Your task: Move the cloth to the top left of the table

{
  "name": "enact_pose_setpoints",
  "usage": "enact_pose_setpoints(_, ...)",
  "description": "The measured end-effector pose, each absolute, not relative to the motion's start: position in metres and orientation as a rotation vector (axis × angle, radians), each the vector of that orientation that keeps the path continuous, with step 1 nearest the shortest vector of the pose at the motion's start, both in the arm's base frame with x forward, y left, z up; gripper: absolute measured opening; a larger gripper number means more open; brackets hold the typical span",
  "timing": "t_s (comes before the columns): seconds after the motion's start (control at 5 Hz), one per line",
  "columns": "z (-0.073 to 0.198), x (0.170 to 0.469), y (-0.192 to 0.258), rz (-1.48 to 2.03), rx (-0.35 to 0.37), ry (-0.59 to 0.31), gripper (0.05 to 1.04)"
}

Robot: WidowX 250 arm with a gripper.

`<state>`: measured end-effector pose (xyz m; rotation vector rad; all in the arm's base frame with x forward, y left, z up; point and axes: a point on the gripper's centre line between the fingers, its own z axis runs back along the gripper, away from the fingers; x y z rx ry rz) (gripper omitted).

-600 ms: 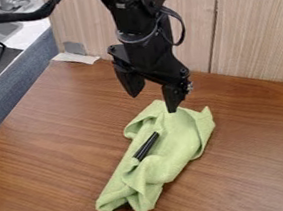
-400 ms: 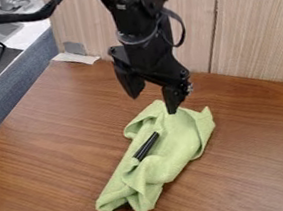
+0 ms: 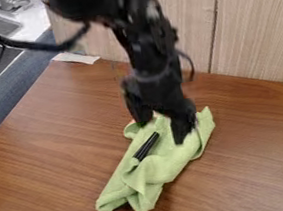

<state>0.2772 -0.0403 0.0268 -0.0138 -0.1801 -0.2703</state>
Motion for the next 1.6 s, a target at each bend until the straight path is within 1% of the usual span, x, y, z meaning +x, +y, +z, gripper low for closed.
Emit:
enact_pose_setpoints(0.2, 0.005, 0.275, -0.047, -0.317, 0.053, -0.150, 1.000)
enact_pose_setpoints(0.4, -0.012, 0.270, -0.044, -0.288, 0.040, -0.131, 1.000)
enact_pose_setpoints(0.6, -0.024, 0.272, -0.039, -0.273, 0.027, -0.111, 1.001)
enact_pose_setpoints(1.0, -0.026, 0.287, -0.015, -0.207, -0.008, -0.104, 1.001)
enact_pose_setpoints(1.2, -0.027, 0.296, -0.001, -0.169, -0.008, -0.090, 1.001)
enact_pose_setpoints(1.4, -0.026, 0.311, 0.020, -0.106, -0.007, -0.094, 1.001)
enact_pose_setpoints(1.6, -0.024, 0.327, 0.065, -0.006, -0.004, -0.113, 1.001)
